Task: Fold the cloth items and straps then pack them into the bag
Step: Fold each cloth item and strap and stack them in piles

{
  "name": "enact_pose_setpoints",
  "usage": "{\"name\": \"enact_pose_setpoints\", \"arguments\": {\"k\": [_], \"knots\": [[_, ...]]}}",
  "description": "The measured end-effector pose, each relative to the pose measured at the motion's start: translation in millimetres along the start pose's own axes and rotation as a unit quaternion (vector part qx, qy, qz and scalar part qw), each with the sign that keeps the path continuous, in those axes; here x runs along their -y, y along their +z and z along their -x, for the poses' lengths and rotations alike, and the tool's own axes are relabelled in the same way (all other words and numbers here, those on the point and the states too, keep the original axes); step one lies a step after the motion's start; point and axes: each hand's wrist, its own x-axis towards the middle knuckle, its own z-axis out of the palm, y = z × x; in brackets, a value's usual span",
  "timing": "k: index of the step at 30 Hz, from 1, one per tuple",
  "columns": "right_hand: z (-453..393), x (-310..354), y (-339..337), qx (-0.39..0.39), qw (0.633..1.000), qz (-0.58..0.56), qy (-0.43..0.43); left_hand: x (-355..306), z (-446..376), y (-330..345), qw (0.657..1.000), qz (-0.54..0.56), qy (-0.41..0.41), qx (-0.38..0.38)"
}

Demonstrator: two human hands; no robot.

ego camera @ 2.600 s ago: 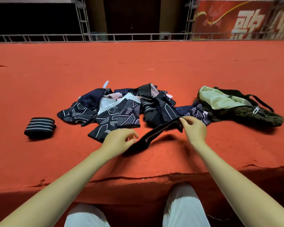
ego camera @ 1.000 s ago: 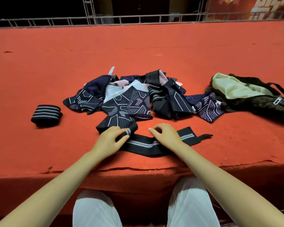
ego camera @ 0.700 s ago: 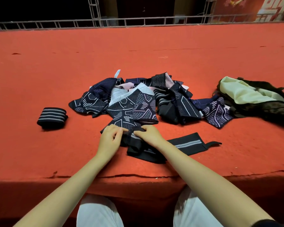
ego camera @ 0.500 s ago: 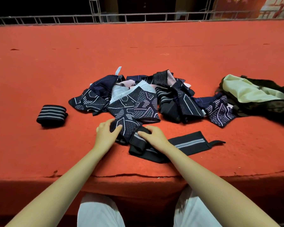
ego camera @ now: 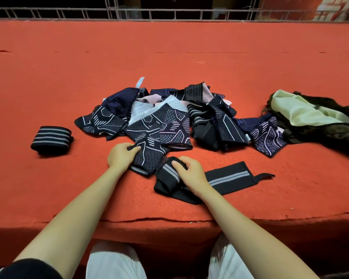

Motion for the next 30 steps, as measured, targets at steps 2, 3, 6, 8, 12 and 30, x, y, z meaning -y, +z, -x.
{"name": "enact_pose_setpoints", "arguments": {"k": [2,3,6,8,12,30], "knots": [[2.1,-1.5,-1.1,-0.006,1.0,-0.007,-0.007,1.9,-5.5,0.1,1.0,0.009,0.008,-0.003],[2.8,-1.7,-1.0,-0.008,1.0,-0.007,-0.01,2.0,-7.0,0.1,1.0,0.009,0.01,-0.004],[4.9,-0.7,-0.5,-0.013,1.0,-0.006,-0.009,2.5,-8.9,1.9,0.999,0.028,0.014,-0.014],[6.4,0.5,-1.5,-0.02,1.0,0.011,-0.007,2.3,-8.1,2.3,0.999,0.041,0.017,-0.031],[10.6,2.2,-5.7,-0.028,0.998,0.05,-0.01,4.0,-7.4,2.8,0.996,0.075,0.0,-0.045],[46.5,-0.6,-11.5,-0.073,0.991,0.112,-0.029,-2.1,-3.8,5.5,0.995,0.083,-0.033,-0.051]]}}
